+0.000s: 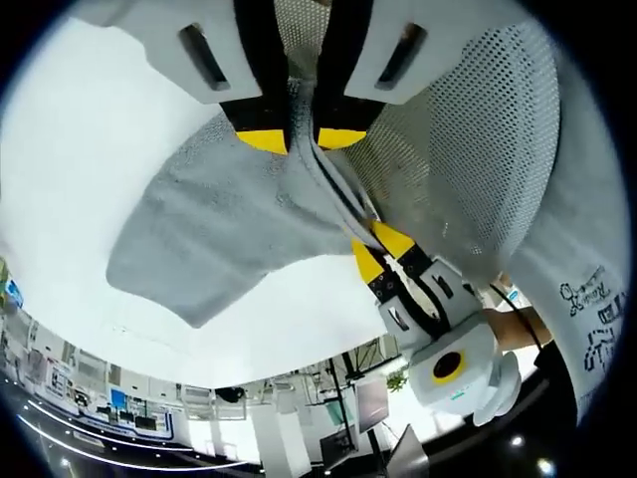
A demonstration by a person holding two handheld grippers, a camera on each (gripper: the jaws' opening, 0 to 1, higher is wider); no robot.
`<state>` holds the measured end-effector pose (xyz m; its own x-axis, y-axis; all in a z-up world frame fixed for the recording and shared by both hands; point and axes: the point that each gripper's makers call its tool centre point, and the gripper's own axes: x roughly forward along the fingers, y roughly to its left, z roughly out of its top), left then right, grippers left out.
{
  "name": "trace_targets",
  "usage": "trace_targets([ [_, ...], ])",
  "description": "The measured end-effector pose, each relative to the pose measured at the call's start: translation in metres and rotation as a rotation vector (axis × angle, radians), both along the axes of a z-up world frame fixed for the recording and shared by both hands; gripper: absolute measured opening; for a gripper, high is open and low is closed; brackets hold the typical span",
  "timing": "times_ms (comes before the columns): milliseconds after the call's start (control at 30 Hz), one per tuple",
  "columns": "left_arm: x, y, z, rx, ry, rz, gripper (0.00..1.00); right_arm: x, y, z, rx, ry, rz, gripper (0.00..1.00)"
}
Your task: Fold the towel on the table until its edges align and the towel forms a compact rectangular stack.
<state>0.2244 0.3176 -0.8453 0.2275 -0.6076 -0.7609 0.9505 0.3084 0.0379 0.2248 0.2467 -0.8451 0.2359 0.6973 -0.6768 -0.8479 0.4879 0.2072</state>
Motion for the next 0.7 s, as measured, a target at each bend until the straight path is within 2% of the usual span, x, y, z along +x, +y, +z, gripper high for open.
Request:
trace_targets([
  [133,0.006,0.001,0.01,-0.015,-0.015,0.002,0.06,0.008,0.001,0.012,0.041,0.009,-0.044,0.05],
  [300,0.007,0.0,0.009,-0.019,-0.026,0.001,0.08,0.012,0.003,0.019,0.058,0.011,-0.062,0.04],
  [533,-0.008,-0.005,-0.001,0.008,-0.035,-0.033,0.21,0.017,0.008,0.024,0.079,0.019,-0.088,0.04],
  [567,-0.009,-0.005,-0.003,0.018,-0.037,-0.033,0.23,0.017,0.008,0.024,0.078,0.018,-0.086,0.04],
  [633,-0.009,-0.001,-0.011,0.087,-0.063,-0.061,0.23,0.016,0.009,0.025,0.077,0.017,-0.078,0.04],
  [700,-0.002,0.007,-0.018,0.173,-0.131,-0.061,0.22,0.016,0.01,0.025,0.077,0.017,-0.076,0.04],
])
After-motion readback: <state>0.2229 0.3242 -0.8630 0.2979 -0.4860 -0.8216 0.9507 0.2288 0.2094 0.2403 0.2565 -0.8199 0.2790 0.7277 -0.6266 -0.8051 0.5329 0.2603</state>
